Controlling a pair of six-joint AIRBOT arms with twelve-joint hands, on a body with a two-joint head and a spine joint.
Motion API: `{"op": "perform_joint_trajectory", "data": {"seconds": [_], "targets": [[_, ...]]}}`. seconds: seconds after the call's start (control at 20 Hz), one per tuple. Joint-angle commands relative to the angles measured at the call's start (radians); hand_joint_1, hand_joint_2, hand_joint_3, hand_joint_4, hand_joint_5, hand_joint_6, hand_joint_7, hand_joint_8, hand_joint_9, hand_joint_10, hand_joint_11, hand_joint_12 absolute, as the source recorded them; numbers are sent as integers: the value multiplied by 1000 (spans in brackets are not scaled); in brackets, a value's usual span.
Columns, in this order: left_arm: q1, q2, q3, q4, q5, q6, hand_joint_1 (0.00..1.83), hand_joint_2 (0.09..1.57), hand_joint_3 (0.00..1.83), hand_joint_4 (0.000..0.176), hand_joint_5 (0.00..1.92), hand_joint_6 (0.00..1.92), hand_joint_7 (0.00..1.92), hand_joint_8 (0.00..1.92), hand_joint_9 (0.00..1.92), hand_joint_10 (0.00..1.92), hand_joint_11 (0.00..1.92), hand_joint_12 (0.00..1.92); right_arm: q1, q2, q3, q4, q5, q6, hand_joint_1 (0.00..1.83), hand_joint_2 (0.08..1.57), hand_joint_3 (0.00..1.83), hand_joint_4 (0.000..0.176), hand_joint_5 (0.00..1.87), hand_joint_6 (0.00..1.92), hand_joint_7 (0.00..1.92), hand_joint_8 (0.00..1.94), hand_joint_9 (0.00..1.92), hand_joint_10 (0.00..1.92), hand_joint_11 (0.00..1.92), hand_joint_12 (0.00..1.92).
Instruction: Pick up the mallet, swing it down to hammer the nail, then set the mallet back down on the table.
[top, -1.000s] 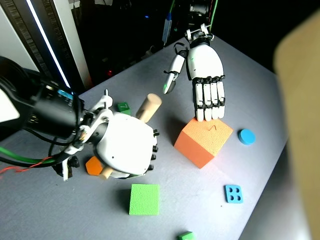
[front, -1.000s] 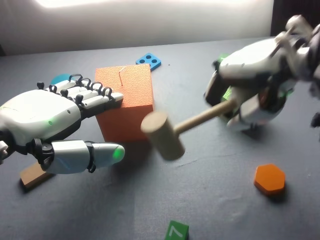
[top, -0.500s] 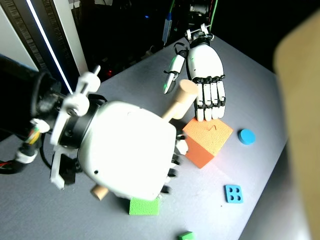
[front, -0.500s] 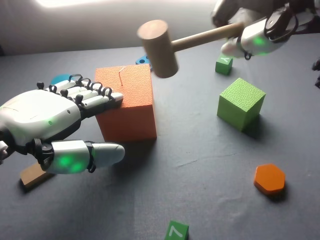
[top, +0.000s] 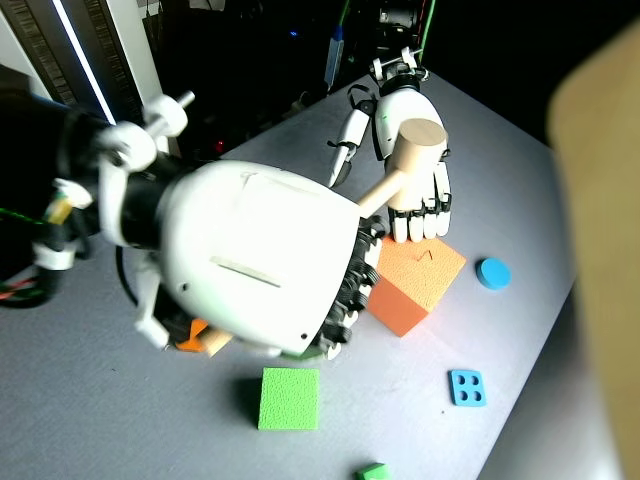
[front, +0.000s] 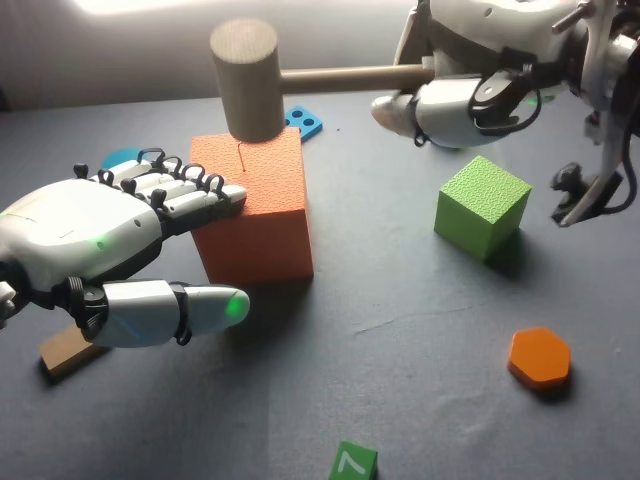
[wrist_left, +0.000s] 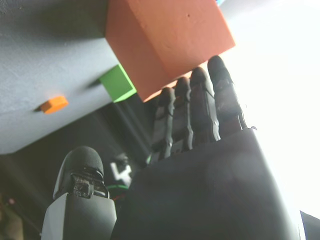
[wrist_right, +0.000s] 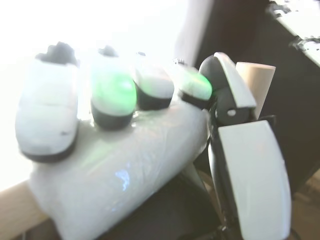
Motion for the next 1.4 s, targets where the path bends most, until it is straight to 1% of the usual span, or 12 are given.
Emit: {"op": "perform_joint_trajectory", "data": {"seconds": [0.0,0.05,0.2,0.3,0.4,0.55,0.6,0.65,0.75,1.0,1.15,1.35], "targets": [[-2,-4,-2,2,-59,-8,0,1205,2,0,178,2,193,1,190,1,0,354,7,-3,12,-96,-124,62,404,1571,108,176,1419,1921,1669,1941,1770,1921,1921,1921],[-1,-4,-2,2,-59,-8,0,1200,0,0,182,4,197,3,191,2,0,356,1,-17,25,-128,-132,98,429,1571,87,176,1423,1921,1658,1941,1762,1921,1916,1921],[0,-4,-2,2,-59,-8,0,1207,2,0,185,2,200,2,195,2,0,357,-13,-74,88,-146,-154,125,408,1571,90,176,1392,1921,1641,1941,1760,1921,1920,1921],[0,-4,-3,2,-59,-8,0,1205,0,0,190,2,207,3,200,2,0,379,-22,-108,125,-162,-169,132,489,1571,67,176,1394,1921,1638,1941,1757,1921,1921,1921],[0,-4,-3,2,-59,-8,0,1199,0,0,185,0,196,1,189,0,0,358,-33,-137,159,-169,-181,139,468,1571,80,176,1399,1921,1648,1941,1766,1921,1921,1921],[0,-4,-4,2,-59,-8,0,1201,0,0,202,2,208,2,200,2,0,379,-48,-156,182,-171,-179,147,514,1571,74,176,1389,1921,1646,1941,1768,1921,1921,1921],[1,-4,-4,2,-59,-8,0,1201,0,0,202,1,211,2,203,2,0,383,-54,-162,186,-171,-180,147,500,1571,82,176,1408,1921,1649,1941,1762,1921,1921,1921],[1,-4,-4,2,-59,-8,0,1199,0,0,184,0,195,1,188,1,0,351,-61,-168,192,-172,-180,147,472,1571,73,176,1388,1921,1634,1941,1748,1921,1916,1921],[1,-4,-5,2,-59,-7,0,1203,1,0,188,1,201,1,192,1,0,358,-65,-181,205,-175,-179,147,459,1571,82,176,1370,1921,1618,1941,1735,1921,1905,1921],[1,-5,-5,2,-59,-7,0,1204,1,0,165,0,180,0,174,0,0,314,-48,-193,224,-181,-174,147,481,1571,82,176,1370,1921,1622,1941,1746,1921,1916,1921],[1,-5,-5,2,-59,-7,0,1207,1,0,187,4,195,2,188,2,0,360,-39,-201,241,-184,-156,147,497,1571,95,176,1368,1921,1616,1941,1747,1921,1916,1921],[1,-4,-6,2,-59,-8,0,1202,0,0,189,1,199,1,192,0,0,371,-77,-220,264,-183,-153,136,511,1571,114,176,1341,1921,1609,1941,1750,1921,1921,1921]]}}
